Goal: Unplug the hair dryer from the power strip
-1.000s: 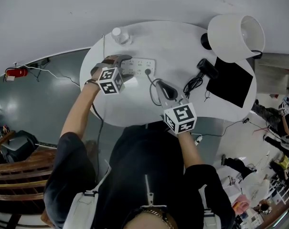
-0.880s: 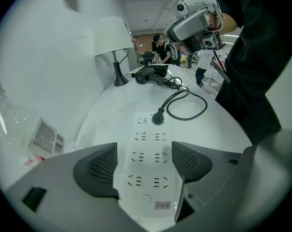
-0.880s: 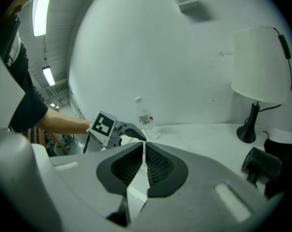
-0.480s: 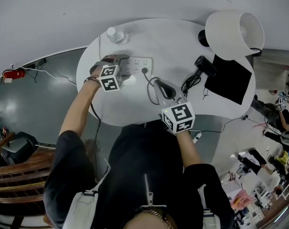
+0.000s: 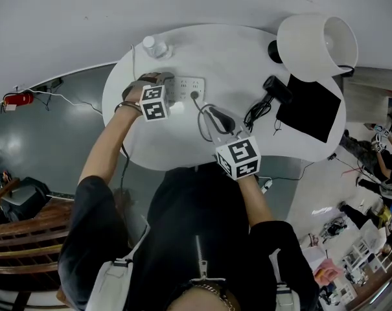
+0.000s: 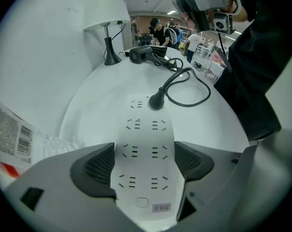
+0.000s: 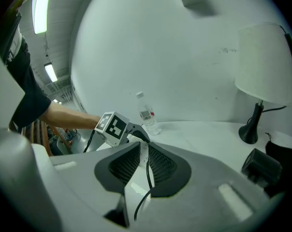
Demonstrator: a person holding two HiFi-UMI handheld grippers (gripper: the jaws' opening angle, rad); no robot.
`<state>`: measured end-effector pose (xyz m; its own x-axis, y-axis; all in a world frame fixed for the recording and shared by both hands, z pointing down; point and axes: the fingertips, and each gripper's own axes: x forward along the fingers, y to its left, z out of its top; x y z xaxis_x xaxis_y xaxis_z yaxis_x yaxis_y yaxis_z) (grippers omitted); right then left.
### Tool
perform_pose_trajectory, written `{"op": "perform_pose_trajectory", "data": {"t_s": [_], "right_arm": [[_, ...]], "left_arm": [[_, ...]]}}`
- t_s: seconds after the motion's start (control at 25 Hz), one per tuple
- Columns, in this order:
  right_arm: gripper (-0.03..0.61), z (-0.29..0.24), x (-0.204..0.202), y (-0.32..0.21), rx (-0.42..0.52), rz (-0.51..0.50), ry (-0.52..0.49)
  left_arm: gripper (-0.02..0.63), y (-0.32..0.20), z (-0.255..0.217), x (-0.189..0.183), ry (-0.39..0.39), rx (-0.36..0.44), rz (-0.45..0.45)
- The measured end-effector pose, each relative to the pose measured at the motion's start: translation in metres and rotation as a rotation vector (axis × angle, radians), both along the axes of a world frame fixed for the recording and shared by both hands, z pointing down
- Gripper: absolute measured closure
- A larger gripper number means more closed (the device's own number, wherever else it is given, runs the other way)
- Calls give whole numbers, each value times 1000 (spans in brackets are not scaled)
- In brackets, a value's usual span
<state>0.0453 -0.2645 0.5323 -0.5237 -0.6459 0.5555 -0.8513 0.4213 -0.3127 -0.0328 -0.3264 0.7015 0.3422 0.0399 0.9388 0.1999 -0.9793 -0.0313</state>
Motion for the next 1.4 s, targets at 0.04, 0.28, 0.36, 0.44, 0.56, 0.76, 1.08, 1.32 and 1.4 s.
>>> {"op": "perform_pose_trajectory", "data": {"t_s": [0.04,0.28,0.36,0.44,0.56,0.76,1.08,1.32,1.4], "right_arm": [[534,1,-1,-1,-2,-9,4],[486,7,-15,-6,-6,-103,70],[475,12,-23,-8,-15,-142,106],[458,21,-29,-9,-18,-184,171],[425,40,-32,-11,-19,-245,320],[420,67,-39,-15,-32,-326,461],[422,95,-40,-28,-76,-387,537],[444,111,-48,-30,-111,-435,605],[448,115,-48,-31,-104,-449,641]], "left_arm": [[245,0,0,0,-8,0,-1],[243,-1,1,1,-25,-11,-3],[243,0,1,1,-29,-13,-3],[244,0,2,2,-40,-11,-1],[244,0,3,3,-51,-8,-2],[243,-1,2,3,-42,-6,-16],[242,-1,2,4,-42,-6,-27],[241,-1,1,3,-38,-4,-36],[239,-1,2,4,-37,-7,-41]]}}
